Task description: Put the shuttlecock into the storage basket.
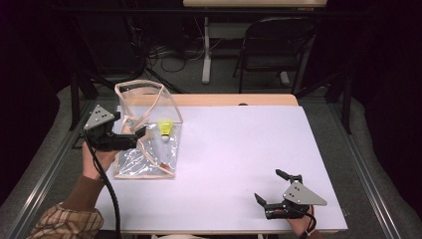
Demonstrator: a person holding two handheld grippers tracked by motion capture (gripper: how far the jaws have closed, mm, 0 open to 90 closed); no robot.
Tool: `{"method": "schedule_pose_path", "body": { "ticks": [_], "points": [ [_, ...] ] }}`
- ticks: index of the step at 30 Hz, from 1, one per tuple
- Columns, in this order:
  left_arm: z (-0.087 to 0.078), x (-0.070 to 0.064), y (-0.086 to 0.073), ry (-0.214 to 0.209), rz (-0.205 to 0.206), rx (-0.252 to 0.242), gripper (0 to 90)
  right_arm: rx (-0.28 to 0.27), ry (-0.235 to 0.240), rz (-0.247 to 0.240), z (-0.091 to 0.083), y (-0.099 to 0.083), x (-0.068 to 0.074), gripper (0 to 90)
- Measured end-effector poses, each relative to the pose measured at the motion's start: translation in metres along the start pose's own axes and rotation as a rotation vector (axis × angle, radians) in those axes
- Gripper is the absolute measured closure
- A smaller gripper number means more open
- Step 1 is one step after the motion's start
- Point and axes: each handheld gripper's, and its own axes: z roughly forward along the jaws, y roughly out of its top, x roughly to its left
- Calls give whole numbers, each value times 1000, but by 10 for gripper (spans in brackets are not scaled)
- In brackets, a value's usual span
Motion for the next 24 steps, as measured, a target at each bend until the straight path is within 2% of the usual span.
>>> {"method": "schedule_pose_path", "body": {
  "ticks": [10, 24],
  "points": [
    [-16, -21, -21, -12, 26, -29, 2, 0, 2, 0, 0, 0, 0, 5],
    [-21, -29, -59, -29, 4, -25, 0, 2, 2, -1, 0, 0, 1, 5]
  ]
}}
